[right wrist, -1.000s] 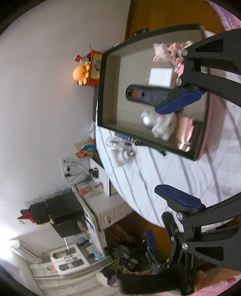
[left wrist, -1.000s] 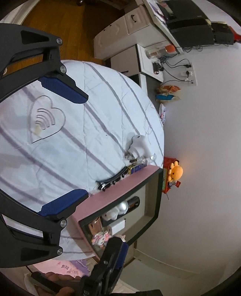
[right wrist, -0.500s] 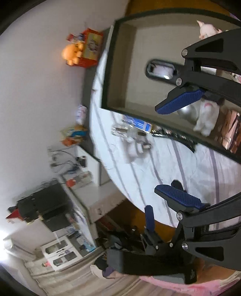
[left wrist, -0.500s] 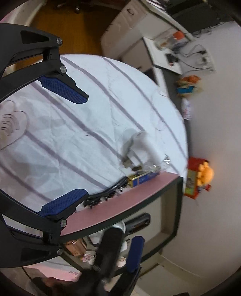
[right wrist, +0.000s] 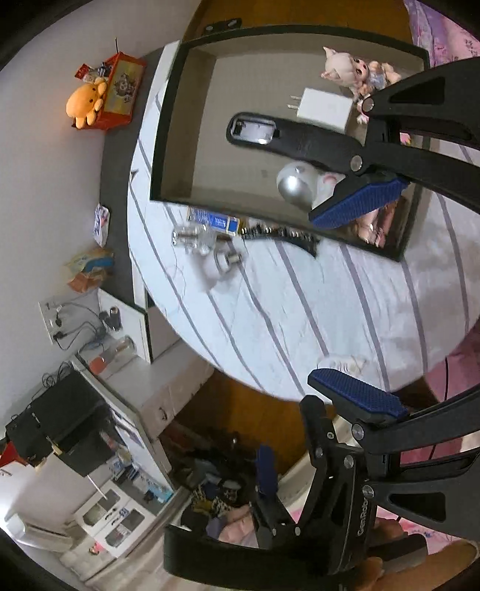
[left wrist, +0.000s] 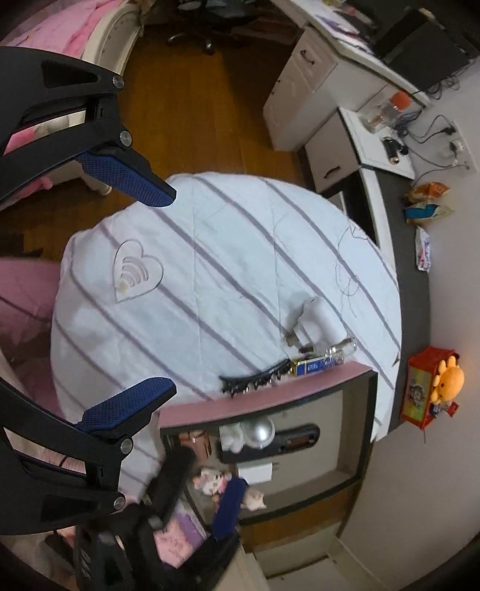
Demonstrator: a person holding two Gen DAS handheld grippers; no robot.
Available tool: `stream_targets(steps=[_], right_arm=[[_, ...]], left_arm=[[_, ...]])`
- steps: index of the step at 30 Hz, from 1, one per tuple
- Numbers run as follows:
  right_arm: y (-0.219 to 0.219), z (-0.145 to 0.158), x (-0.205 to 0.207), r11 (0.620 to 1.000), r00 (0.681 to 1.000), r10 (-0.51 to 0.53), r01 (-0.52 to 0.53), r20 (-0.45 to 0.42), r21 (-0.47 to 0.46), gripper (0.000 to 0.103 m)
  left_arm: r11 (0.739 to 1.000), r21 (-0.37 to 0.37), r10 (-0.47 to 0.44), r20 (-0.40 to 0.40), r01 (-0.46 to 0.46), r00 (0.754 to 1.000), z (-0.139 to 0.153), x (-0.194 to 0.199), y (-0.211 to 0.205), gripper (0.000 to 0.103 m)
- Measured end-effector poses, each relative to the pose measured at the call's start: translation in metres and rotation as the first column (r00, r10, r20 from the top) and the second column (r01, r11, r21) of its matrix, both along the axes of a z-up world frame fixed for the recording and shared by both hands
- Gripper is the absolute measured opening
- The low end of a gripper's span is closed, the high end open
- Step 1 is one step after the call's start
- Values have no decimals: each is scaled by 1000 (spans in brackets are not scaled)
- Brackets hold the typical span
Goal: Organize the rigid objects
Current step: 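Move both tools back over the bed toward the white round plug adapter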
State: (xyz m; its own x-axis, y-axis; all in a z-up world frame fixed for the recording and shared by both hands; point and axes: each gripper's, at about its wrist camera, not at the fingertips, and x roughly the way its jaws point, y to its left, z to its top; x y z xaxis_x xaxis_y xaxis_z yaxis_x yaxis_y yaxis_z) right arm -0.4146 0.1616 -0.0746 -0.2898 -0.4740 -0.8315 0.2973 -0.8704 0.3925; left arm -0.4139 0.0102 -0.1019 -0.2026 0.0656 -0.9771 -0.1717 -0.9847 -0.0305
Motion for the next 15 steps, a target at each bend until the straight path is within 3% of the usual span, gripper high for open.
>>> stream_targets(steps=[7,15], right_arm=[[-11,-6,-3,999,998,-48,48,44,13,80],[-25,-18,-25,960,964,-263,256,50,118,80]], left_arm=[[999,-30,-40,30,41,999,2,-15,-6,95],[982,1,-191,41,191,981,-11,-65,-22,95]])
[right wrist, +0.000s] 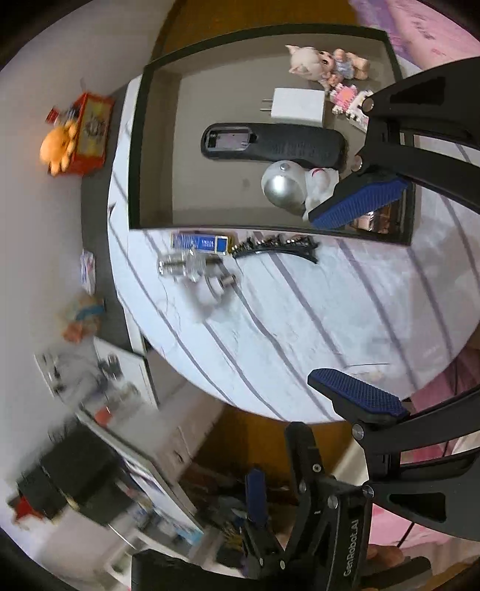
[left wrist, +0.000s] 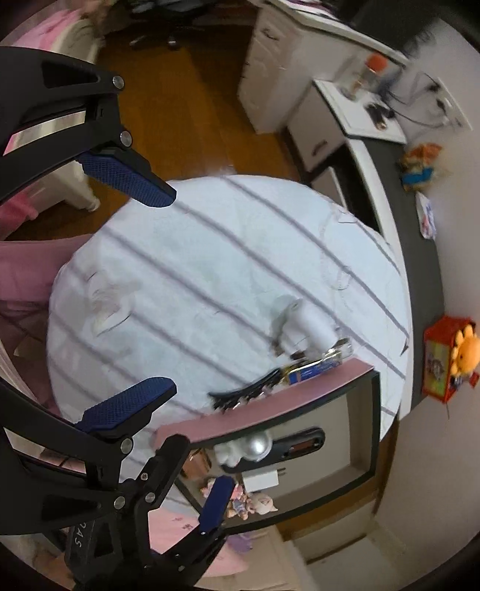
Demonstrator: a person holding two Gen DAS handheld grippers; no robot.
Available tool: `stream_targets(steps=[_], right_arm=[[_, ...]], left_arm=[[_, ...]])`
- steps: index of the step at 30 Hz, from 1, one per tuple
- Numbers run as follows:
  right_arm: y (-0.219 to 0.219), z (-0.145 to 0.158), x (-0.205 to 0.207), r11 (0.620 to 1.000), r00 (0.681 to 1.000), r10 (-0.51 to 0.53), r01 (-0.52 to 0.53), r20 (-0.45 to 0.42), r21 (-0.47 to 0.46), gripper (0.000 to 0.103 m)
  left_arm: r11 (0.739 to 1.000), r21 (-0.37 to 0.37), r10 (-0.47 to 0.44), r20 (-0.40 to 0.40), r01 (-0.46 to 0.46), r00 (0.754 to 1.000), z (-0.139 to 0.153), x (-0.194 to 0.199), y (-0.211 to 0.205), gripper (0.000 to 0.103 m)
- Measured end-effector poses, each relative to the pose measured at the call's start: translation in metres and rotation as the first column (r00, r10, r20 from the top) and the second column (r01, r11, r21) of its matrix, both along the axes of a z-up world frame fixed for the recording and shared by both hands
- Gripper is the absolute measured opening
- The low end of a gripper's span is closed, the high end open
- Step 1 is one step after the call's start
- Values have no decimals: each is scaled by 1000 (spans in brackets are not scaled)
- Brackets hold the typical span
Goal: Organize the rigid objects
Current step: 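Move both tools back over the bed toward the white round plug adapter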
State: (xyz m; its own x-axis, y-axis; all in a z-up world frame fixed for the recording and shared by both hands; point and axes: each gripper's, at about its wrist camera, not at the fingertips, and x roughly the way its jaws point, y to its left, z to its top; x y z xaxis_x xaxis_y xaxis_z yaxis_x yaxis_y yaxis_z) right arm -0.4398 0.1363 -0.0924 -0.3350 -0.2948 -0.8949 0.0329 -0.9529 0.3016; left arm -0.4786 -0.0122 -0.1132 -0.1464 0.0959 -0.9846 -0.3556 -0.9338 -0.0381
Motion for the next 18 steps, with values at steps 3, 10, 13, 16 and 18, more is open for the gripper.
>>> stream_targets(steps=[3,10,13,16,18], right_arm=[[-12,-5,-8,995,995,-102,102,6,25,80],[-36,-16,3,911,911,-412,411,32,22,80],[-42,-20,11,873,872,-488,486,42,37,80],[-39,-30,16,837,835,-548,546,52,35,80],[-37,-36,18,824,823,-566,566,48,24,80]], left_arm=[[996,27,-89,7,88,996,-7,-23,-7,94],[946,52,-323,76,320,943,-19,-52,-13,94],[921,60,-389,77,385,918,-24,-56,-7,94],[903,72,-430,99,425,897,-36,-61,1,94],[887,71,-461,84,457,883,-40,-65,9,94]])
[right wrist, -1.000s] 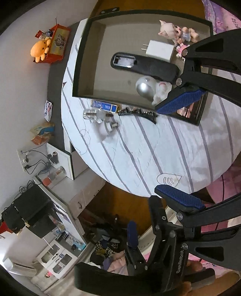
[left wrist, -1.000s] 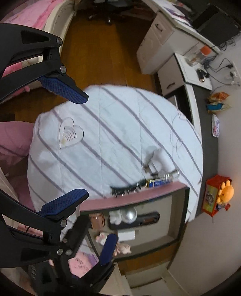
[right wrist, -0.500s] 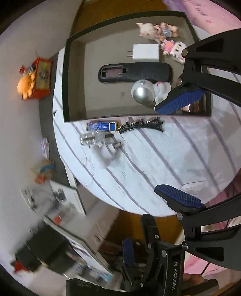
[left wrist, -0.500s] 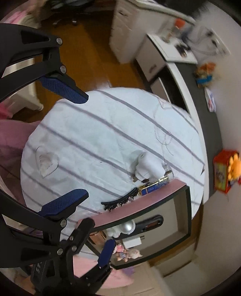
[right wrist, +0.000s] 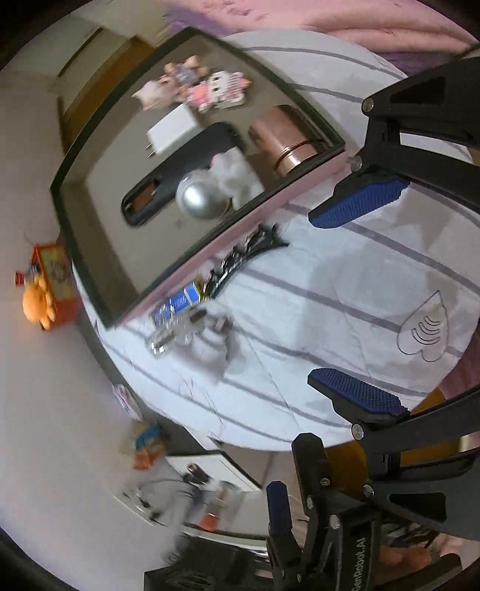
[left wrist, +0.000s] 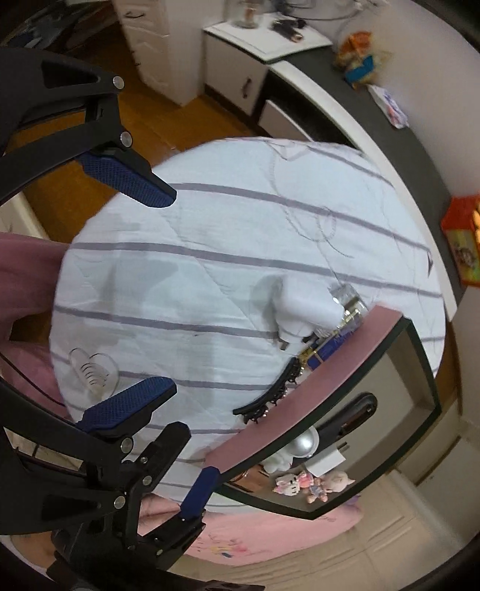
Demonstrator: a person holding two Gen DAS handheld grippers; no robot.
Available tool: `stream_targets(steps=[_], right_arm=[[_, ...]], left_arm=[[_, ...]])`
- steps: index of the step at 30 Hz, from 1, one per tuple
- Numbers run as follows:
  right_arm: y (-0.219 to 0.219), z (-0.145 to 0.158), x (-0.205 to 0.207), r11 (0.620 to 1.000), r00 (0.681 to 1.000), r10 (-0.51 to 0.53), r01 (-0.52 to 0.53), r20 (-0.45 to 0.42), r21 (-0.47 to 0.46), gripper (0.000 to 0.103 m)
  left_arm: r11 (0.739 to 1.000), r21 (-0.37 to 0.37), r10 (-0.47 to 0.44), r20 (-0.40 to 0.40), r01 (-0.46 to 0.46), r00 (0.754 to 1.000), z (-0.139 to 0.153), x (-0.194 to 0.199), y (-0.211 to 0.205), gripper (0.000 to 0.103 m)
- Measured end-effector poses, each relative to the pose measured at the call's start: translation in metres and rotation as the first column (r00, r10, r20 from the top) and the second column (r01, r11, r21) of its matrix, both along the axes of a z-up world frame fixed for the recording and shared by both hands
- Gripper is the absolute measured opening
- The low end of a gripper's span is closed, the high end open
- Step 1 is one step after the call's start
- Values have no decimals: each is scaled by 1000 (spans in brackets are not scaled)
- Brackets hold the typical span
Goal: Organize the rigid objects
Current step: 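Move both tools back over the bed toward the white round plug adapter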
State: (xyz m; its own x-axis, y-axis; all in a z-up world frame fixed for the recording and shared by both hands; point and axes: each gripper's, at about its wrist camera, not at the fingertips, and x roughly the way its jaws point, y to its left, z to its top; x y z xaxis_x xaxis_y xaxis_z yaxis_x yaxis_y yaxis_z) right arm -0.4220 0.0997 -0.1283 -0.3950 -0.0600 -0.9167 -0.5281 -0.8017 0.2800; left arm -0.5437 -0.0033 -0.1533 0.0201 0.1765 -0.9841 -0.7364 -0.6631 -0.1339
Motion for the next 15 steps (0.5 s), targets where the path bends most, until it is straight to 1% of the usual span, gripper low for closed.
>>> stream_targets(steps=[3,5,8,11,15], right_arm=[[3,-10,-6,1000,1000,7,-7,-25,-10,80],[3,-18,-12,1000,1000,24,-24,-16,1,80],[2,-29,-22,999,999,53,-53,2,2,80],[-2,-35,-27,996,997,77,-77,15,36,80],[-9,-39,-31,987,994,105,-109,38,117,80]], left_arm=[[1000,-9,-25,-15,25,1000,-10,-7,11,94],[999,-28,-42,-16,42,999,-17,-12,18,94],[998,-23,-52,-17,52,998,-25,-17,27,94],[998,-40,-41,-12,40,999,-37,-25,34,94],[999,-39,-11,-3,11,1000,-46,-35,42,94]])
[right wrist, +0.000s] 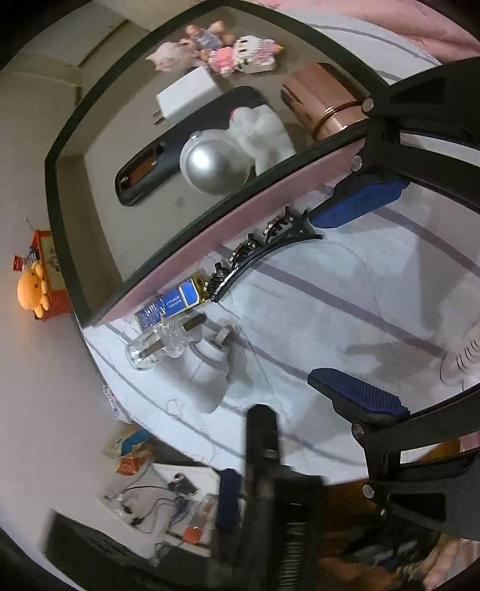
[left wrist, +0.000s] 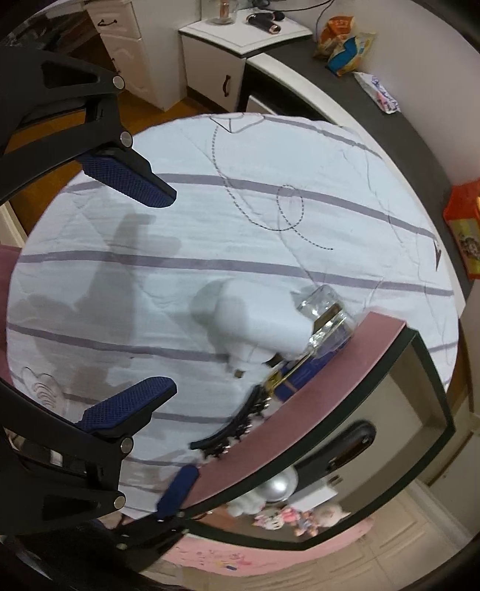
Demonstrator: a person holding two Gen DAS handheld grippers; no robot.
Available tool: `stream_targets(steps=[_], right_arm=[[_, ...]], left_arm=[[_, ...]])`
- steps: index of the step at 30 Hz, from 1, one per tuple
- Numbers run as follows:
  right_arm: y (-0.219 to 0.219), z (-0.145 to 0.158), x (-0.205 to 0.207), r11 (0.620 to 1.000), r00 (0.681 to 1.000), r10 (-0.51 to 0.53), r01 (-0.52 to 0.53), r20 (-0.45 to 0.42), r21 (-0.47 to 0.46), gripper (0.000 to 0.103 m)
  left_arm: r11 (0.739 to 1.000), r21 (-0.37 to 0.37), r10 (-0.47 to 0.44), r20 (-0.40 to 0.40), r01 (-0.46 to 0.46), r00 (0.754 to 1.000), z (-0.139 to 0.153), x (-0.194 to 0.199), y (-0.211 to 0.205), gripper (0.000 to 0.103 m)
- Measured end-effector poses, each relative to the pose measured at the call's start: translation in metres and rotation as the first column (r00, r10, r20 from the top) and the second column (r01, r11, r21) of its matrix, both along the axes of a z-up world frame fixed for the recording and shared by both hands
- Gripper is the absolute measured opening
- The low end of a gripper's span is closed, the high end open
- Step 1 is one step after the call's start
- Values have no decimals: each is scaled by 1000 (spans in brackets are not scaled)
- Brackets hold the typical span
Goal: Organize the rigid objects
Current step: 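Move both tools back over the bed toward the white round plug adapter, then close the left tool around the white round plug adapter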
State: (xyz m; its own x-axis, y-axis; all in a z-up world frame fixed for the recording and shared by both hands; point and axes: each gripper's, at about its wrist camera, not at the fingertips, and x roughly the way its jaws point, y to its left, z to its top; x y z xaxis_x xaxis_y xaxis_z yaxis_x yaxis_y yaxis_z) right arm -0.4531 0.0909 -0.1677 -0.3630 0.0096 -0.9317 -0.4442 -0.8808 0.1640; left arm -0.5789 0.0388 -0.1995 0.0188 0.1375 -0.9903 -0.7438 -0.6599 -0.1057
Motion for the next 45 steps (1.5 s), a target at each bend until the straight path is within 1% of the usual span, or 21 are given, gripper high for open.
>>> stream_targets(steps=[3,6,8,10,14,20,25,26,27,29,31,33,35,38,42,45], right_arm=[[1,-3,0,1000,1000,3,-3,-4,11,80],[-2,-2,-2,999,1000,19,-18,-22,28,80],[-2,-3,-3,999,1000,21,-20,-20,37,80],[-5,-4,-3,999,999,19,-18,-27,52,80],[-7,-9,-6,999,999,16,-15,-27,35,80],[-11,-12,-14,998,1000,-17,18,-12,55,80],[-11,-14,-16,998,999,-44,44,-9,43,80],[-11,-14,-16,998,999,-46,46,-9,40,81],[-11,-14,-16,998,999,-50,51,-9,40,81],[-12,-14,-17,998,999,-54,54,-10,42,82],[-13,-14,-17,998,999,-52,53,-9,44,82],[-14,-13,-16,998,998,-54,54,-10,41,82],[-14,-13,-17,998,998,-57,57,-8,39,82],[-15,-13,-17,997,998,-62,62,-8,36,82],[-18,-12,-16,997,998,-63,63,-10,38,82],[-17,-12,-15,997,998,-70,70,-12,32,82]], left_arm=[[1000,-10,9,3,-9,1000,-9,-6,9,94],[1000,-5,25,15,-25,1000,-16,-9,19,94],[1000,5,20,17,-21,1000,-18,-10,25,94],[1000,-4,13,9,-13,1000,-22,-10,30,94],[1000,-11,17,26,-17,1000,-30,-12,36,94],[999,-29,20,36,-19,999,-38,-13,36,94],[1000,-16,16,37,-15,999,-40,-12,41,94],[1000,-12,17,37,-17,999,-40,-12,41,93],[1000,-7,13,47,-12,999,-41,-11,40,90],[1000,-3,10,57,-9,998,-41,-11,39,88],[1000,3,5,68,-5,998,-40,-11,37,82],[1000,7,-1,92,0,996,-38,-11,34,71],[1000,-1,-6,100,6,995,-37,-11,30,64],[1000,-12,-15,104,17,994,-38,-11,25,64],[998,-39,-44,81,48,996,-38,-6,23,64],[997,-52,-55,83,59,995,-38,-3,20,64]])
